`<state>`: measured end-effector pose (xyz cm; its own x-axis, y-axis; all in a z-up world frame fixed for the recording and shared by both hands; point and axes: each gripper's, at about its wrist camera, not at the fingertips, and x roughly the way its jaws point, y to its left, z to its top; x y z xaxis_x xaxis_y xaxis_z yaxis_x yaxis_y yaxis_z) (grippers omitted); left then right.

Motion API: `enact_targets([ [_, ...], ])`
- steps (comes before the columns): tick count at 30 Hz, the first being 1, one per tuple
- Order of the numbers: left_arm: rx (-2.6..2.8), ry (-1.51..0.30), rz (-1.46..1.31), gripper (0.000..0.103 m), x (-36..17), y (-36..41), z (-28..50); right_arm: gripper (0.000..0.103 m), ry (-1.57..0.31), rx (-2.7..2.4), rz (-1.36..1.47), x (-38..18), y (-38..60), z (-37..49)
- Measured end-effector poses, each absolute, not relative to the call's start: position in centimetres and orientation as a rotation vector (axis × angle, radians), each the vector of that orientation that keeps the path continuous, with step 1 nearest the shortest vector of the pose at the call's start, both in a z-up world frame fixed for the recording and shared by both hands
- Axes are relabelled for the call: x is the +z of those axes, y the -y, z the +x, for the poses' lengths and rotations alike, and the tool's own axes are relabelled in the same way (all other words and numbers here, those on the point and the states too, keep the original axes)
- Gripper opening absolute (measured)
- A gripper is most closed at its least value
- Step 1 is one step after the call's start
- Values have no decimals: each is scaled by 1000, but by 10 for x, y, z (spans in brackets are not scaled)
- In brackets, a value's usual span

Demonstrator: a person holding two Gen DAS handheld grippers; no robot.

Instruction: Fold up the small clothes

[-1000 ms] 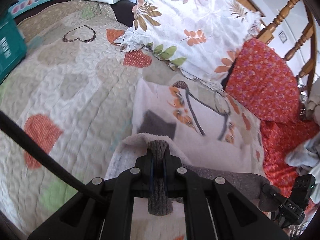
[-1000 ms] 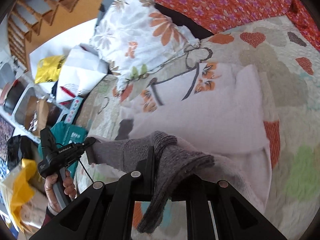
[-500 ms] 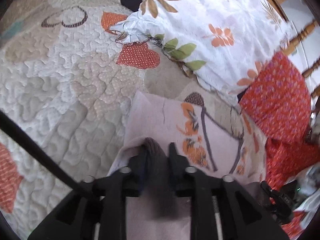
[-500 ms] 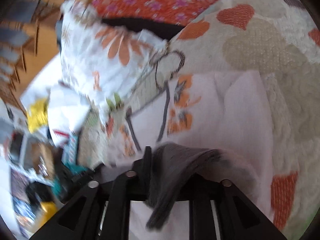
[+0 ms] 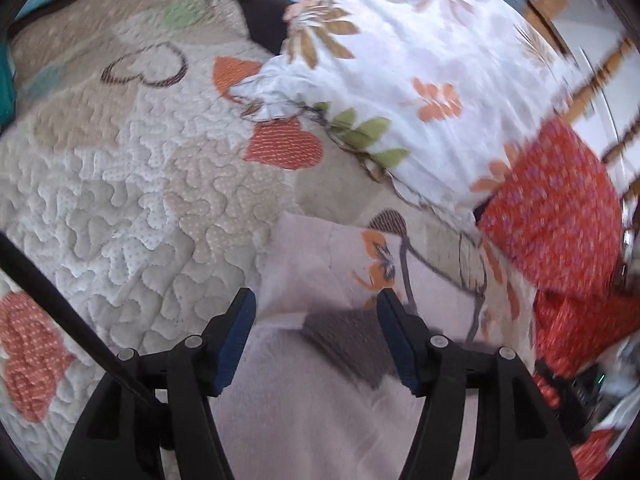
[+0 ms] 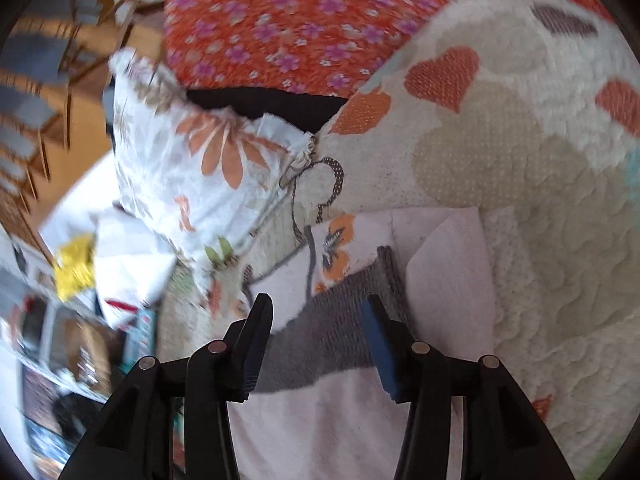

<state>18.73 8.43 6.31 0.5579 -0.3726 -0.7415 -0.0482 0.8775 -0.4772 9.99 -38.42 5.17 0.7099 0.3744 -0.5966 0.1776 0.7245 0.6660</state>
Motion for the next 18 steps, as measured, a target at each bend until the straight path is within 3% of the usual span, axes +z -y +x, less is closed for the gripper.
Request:
enact_targets([
  [10,-411,-1094,-57,63,51,-8,167,52,-861,174,621,54,338,86],
  [13,-466,-1149,-45,63,35,13,177,52,-868,184,631,52,336,84],
  [18,-346,-1024,-151,63,34,4,208,52,-865,150,652,46,352,83],
])
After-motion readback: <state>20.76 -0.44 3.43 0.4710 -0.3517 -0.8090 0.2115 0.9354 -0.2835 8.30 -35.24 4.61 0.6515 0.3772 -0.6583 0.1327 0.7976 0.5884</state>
